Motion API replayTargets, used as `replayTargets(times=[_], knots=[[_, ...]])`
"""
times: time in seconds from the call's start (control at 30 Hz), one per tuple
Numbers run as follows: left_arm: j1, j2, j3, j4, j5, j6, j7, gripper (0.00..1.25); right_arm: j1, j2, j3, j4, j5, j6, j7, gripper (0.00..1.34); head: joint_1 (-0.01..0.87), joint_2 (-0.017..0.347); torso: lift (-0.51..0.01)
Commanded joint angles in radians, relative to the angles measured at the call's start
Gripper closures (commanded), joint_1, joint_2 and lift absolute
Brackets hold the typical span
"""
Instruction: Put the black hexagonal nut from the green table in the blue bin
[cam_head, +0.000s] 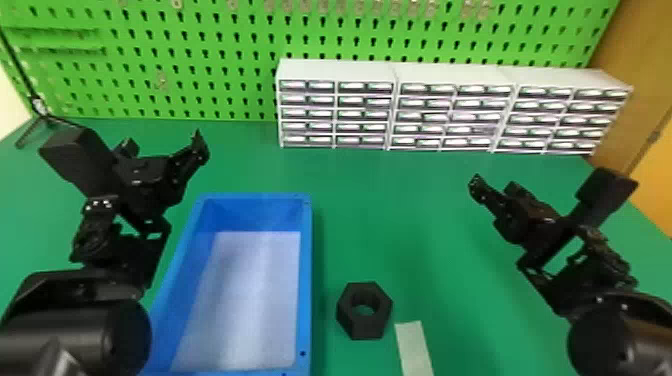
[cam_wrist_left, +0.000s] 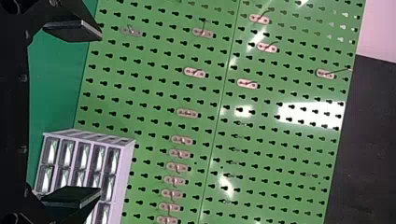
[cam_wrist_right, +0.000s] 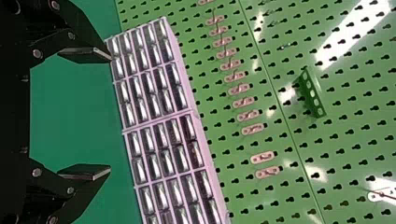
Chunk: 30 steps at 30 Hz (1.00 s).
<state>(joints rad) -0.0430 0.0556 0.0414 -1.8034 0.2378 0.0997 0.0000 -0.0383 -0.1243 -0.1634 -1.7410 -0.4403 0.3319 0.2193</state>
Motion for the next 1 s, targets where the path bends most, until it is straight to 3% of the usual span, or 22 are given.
replayTargets(times=[0.0, 0.97], knots=[[0.000, 0.001, -0.001, 0.001, 0.000, 0.000, 0.000, 0.12, 0.000, 0.000, 0.001, 0.000, 0.000, 0.001, 0.000, 0.43, 0.692, 0.008, -0.097], [0.000, 0.000, 0.000, 0.001, 0.001, 0.000, 0.000, 0.12, 0.002, 0.000, -0.001, 0.000, -0.012, 0.001, 0.000, 0.43, 0.692, 0.008, -0.097]])
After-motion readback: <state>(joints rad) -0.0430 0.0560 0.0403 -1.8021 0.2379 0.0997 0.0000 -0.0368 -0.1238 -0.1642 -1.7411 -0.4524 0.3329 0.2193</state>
